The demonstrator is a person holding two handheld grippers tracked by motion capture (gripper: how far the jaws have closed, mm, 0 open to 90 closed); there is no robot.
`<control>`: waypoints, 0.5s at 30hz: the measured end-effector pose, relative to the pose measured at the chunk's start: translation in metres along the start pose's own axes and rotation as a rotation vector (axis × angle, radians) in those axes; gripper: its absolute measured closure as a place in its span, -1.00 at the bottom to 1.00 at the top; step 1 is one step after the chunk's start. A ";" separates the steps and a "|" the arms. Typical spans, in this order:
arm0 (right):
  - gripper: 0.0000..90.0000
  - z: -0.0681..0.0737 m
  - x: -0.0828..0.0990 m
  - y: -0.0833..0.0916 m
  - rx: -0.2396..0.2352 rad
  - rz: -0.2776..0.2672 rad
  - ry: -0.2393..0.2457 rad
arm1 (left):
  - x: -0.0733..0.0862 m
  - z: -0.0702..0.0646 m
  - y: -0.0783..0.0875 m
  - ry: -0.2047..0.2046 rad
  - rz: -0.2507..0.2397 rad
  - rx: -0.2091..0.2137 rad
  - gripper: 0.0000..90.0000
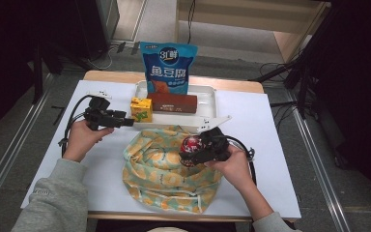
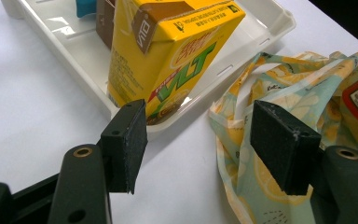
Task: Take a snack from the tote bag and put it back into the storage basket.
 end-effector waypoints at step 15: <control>-0.44 0.000 -0.024 0.012 0.004 -0.011 0.008 | 0.003 -0.001 0.004 0.005 0.003 0.000 -0.18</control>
Point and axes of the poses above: each handheld gripper's, and its own axes: y roughly backward along the jaws, x roughly out of its underside, z roughly to its left, the point moved 10 cm from there along -y, roughly forward along the jaws, and after that the axes turned 2 degrees about y, right-handed, at the moved point
